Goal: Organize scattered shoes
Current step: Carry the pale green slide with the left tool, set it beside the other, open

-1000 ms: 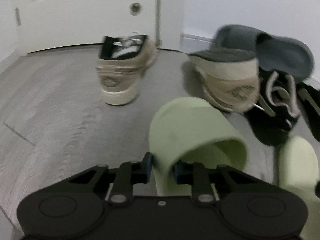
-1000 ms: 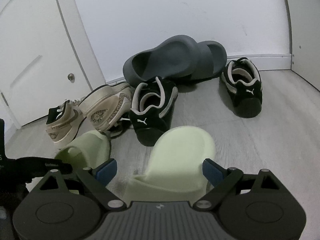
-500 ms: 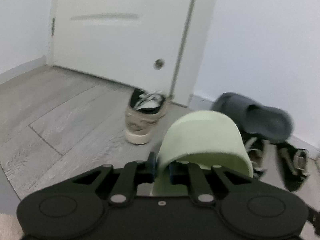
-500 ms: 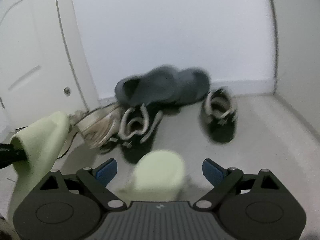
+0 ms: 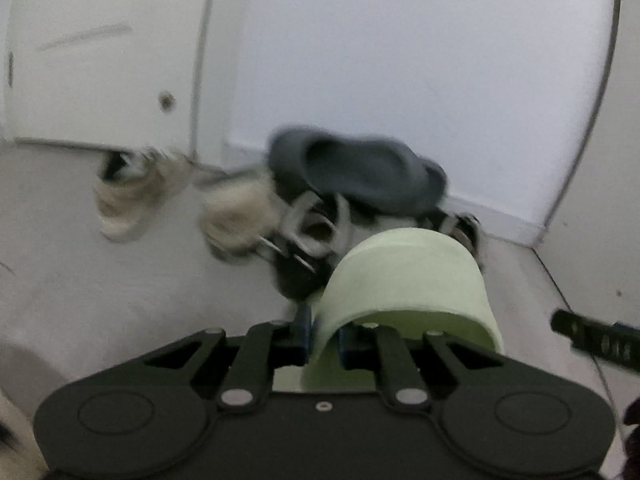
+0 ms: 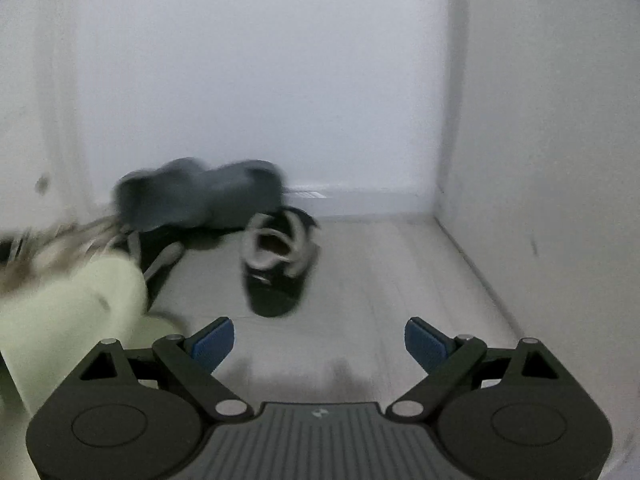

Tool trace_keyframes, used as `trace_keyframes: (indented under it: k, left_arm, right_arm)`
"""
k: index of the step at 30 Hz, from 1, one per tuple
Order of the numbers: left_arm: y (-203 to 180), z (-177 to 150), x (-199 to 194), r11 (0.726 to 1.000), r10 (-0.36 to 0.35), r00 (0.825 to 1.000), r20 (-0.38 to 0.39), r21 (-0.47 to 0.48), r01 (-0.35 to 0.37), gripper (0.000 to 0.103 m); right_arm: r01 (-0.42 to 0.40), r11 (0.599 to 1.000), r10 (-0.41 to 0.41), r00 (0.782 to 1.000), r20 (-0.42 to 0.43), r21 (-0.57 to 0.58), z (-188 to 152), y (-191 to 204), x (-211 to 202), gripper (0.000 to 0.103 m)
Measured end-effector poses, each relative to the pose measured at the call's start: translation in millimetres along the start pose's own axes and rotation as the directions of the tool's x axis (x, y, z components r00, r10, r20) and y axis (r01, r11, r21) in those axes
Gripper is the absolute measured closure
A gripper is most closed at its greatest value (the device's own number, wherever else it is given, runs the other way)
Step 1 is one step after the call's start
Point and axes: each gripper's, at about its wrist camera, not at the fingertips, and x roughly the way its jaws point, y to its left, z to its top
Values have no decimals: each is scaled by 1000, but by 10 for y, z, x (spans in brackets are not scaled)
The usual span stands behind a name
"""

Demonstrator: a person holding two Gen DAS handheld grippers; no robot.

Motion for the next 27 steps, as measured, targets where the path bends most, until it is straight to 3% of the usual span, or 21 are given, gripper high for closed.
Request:
trace_keyframes:
  k: [5,8,14,20,27]
  left_arm:
    - [-447,-204,280,1000,4,1000,-17,26,-4,90]
    - [-606,-285,433,998,44,999,-13,54,-44,90]
    - [-590,-366,768,994,99,994,-45,58,-97,90]
    - [-702,-488,758,980,122,993,-7,159,-119,89]
    - [-760,-546,802,972,93,995,-30,218,-84,88]
  right_arm:
    - [8,999,-8,1000,4,36,-14,-127,68,10]
    - [8,999,-8,1000,-15,34,-48,-132,133,10]
    - [-15,999,16,1000,-19,45,-32,-124,182,10]
    - [-18,1000,19,999,-27,14,-30,-59,188,10]
    - [-15,1000,15,999,-41,-10,-49,-14,197,10]
